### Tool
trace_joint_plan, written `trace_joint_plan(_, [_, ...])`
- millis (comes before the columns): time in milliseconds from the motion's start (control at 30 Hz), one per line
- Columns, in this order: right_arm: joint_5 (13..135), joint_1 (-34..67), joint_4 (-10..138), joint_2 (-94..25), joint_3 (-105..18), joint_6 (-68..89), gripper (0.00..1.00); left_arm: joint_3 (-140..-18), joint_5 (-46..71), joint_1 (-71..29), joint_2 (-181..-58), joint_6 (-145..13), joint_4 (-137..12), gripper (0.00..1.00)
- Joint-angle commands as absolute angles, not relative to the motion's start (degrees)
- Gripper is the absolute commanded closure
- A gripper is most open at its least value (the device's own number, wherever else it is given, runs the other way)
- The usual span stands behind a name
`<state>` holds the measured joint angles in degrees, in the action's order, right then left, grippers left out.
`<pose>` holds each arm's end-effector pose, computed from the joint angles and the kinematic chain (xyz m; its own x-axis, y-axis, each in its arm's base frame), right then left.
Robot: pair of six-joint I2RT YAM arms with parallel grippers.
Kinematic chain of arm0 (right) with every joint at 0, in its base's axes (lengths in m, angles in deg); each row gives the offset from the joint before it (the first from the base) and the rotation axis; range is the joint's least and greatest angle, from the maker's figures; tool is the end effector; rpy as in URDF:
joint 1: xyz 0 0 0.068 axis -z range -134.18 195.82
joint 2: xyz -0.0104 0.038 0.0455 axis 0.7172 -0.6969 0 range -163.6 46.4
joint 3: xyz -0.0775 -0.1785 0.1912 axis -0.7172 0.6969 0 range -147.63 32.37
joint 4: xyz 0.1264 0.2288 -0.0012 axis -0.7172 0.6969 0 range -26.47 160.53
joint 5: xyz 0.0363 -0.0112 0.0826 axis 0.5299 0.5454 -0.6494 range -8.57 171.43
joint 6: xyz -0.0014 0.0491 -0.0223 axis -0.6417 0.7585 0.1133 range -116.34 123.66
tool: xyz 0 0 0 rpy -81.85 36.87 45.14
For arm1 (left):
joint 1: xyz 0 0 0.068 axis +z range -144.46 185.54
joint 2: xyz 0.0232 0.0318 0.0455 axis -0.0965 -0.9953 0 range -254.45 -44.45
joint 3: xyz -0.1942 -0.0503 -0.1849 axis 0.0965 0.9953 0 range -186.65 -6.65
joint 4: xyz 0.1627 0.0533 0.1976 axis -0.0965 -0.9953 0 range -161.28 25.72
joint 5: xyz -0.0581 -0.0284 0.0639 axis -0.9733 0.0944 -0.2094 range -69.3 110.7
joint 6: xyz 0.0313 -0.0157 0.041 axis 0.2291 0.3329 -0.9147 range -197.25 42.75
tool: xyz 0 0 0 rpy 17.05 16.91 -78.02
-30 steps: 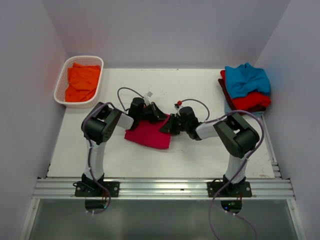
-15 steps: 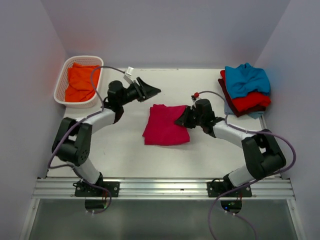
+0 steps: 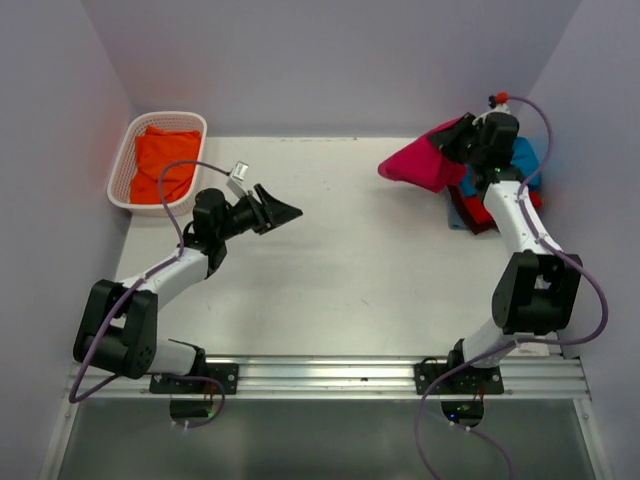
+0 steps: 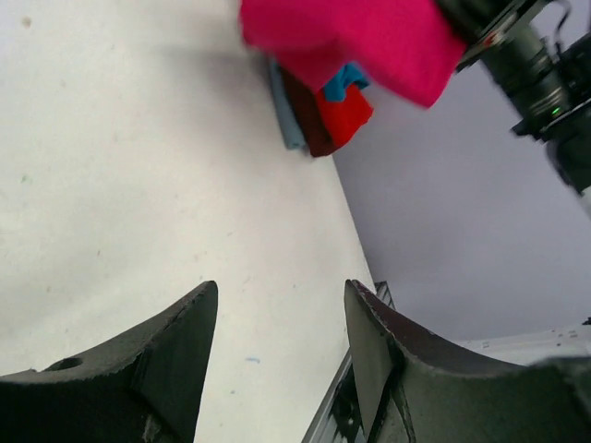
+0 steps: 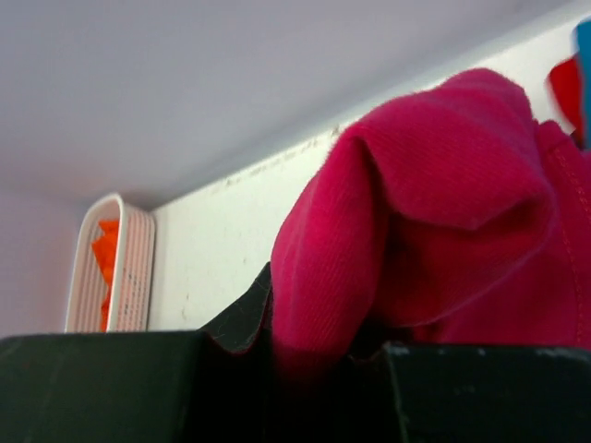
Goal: Fold and stack the t-shirts
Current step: Put the neatly folded tshirt into the corner of the board with the right arm
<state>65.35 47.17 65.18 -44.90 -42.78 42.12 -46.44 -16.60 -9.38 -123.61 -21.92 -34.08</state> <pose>0.3812 0.0010 0.3338 -0.3892 0.6069 -0.6930 0.0014 0.7527 0.6584 0.2832 -0.0978 0.2475 -0.7314 -0.4822 -0.4822 0.3188 0.3834 -0.8668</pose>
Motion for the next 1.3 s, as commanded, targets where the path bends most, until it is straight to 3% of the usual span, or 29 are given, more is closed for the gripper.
trace_joint_plan(0, [66.0, 52.6, 65.5, -49.4, -54.2, 42.3, 1.00, -44.2, -17.3, -9.4, -120.7, -25.7, -37.1, 0.39])
trace_joint_plan(300, [65.8, 65.9, 64.9, -67.3, -79.5, 45.0, 1.00, -41.4, -16.9, -8.6, -118.0, -29.0, -41.7, 0.41])
trace_joint_plan(567, [58.4, 69.6, 43.3, -70.5, -79.4, 55.8, 1.00, -43.9, -17.1, -8.4, -121.6, -30.2, -42.4, 0.42])
trace_joint_plan(633, [60.6, 69.6, 36.4, -68.7, -74.8, 57.0, 1.00, -44.0, -17.1, -8.5, -123.0, -29.5, -41.3, 0.43])
trace_joint_plan(800, [59.7, 68.9, 43.3, -67.4, -67.1, 53.9, 1.00, -42.2, -18.8, -8.4, -126.9, -26.4, -35.5, 0.45])
trace_joint_plan(967, [69.7, 64.5, 39.2, -55.2, -43.7, 47.5, 1.00, -41.4, -19.9, -8.6, -128.4, -25.5, -33.3, 0.46])
trace_joint_plan(1267, [87.9, 57.8, 50.9, -40.7, -27.4, 43.0, 1.00, -38.7, -20.6, -8.6, -127.1, -25.4, -31.9, 0.46])
